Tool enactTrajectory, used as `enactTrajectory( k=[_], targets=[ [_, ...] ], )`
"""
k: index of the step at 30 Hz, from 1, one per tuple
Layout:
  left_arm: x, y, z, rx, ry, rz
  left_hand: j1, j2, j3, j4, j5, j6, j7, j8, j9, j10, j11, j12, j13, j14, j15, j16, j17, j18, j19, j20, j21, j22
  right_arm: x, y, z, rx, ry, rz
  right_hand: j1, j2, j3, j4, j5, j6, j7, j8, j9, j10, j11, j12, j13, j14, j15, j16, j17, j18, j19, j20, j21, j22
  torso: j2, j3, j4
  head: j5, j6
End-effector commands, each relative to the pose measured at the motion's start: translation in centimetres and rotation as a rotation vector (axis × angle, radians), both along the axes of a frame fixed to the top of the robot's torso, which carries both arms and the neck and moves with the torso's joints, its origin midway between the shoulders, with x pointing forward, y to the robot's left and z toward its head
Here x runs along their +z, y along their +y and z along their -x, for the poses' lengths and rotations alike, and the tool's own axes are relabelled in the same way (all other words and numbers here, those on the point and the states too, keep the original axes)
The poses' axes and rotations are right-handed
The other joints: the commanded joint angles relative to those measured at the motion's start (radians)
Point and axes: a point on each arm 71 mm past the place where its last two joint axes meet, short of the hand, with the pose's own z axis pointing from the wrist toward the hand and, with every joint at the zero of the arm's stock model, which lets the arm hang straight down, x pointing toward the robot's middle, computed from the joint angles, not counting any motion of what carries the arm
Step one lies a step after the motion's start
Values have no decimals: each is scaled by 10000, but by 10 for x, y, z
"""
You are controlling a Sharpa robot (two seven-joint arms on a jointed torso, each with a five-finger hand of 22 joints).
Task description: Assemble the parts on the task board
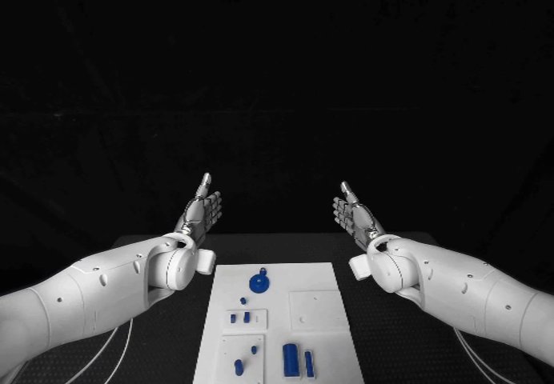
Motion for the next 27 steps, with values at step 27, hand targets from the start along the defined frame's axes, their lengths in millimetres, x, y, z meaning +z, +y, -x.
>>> enactTrajectory(
  k=[27],
  targets=[
    [17, -45, 80, 1579, -986, 269, -919, 118, -423, 125, -90, -737, -103, -220, -485, -922, -89, -115, -119, -618, -125, -412, -321, -78, -331, -50, -799, -682, 39, 22, 84, -2385, -1155, -1450, -890, 56, -440, 258, -194, -746, -146, -208, -483, -860, -128, -191, -234, -786, -142, -319, -480, -291, -524, -190, -296, -929, -80, 59, 39, -19, -28]
  ],
)
